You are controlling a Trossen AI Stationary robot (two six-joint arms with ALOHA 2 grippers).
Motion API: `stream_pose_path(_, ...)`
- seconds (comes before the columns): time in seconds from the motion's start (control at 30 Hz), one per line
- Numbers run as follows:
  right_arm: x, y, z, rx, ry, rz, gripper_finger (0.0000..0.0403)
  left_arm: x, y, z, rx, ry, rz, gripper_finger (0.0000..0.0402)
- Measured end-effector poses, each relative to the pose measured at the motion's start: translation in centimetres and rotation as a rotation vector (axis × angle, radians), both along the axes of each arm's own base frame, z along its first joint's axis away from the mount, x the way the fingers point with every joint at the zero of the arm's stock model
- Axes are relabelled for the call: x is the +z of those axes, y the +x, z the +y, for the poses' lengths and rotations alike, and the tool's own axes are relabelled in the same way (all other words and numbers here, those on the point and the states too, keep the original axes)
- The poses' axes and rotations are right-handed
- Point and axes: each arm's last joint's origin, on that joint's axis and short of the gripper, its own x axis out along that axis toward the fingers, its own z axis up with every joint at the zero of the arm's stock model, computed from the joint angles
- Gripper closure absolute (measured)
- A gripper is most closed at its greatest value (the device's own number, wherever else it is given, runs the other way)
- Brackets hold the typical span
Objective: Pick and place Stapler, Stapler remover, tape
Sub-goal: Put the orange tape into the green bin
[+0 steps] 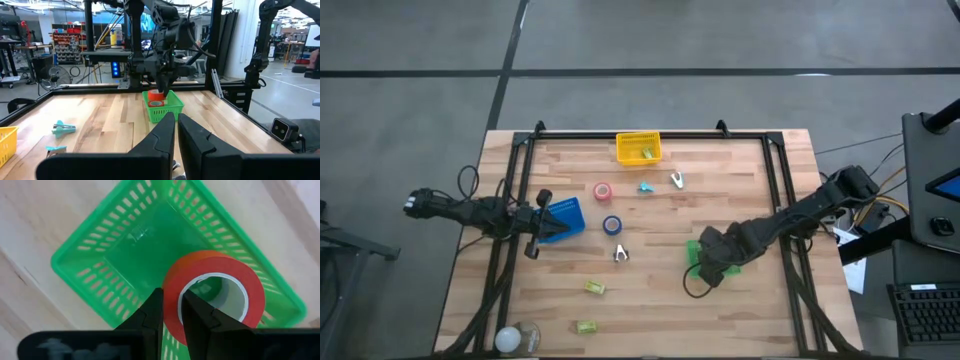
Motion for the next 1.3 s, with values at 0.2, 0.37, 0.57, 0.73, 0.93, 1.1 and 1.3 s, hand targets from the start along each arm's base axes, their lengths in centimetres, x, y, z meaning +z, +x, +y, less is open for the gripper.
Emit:
stream_pose_path(0.2, -1.2, -0.5, -0.2, -0.023, -0.004, 0.02, 0.0355, 0.0, 0.0, 0.0, 0.0, 0.0, 0.0, 0.0376)
stream_pose_path(0.37, -1.5, -0.7, -0.3, -0.037, -0.001, 0.021, 0.0355, 0.0, 0.0, 0.0, 0.0, 0.0, 0.0, 0.0376)
stream_pose_path(0.57, -1.9, -0.8, -0.3, -0.048, -0.001, 0.016, 0.0355, 0.0, 0.0, 0.0, 0.0, 0.0, 0.0, 0.0376)
stream_pose_path(0.73, -2.4, -0.9, -0.4, -0.056, -0.001, 0.014, 0.0355, 0.0, 0.0, 0.0, 0.0, 0.0, 0.0, 0.0376)
stream_pose_path(0.93, -2.4, -1.0, -0.4, -0.057, -0.001, 0.012, 0.0345, 0.0, 0.0, 0.0, -0.001, 0.0, 0.0, 0.0376)
stream_pose_path(1.1, -2.5, -1.0, -0.4, -0.056, 0.0, 0.014, 0.0324, 0.0, 0.0, 0.0, -0.001, 0.0, 0.0, 0.0376)
stream_pose_path(1.3, -2.1, -1.0, -0.5, -0.056, 0.008, 0.011, 0.0294, 0.0, 0.0, 0.0, 0.0, 0.0, 0.0, 0.0376)
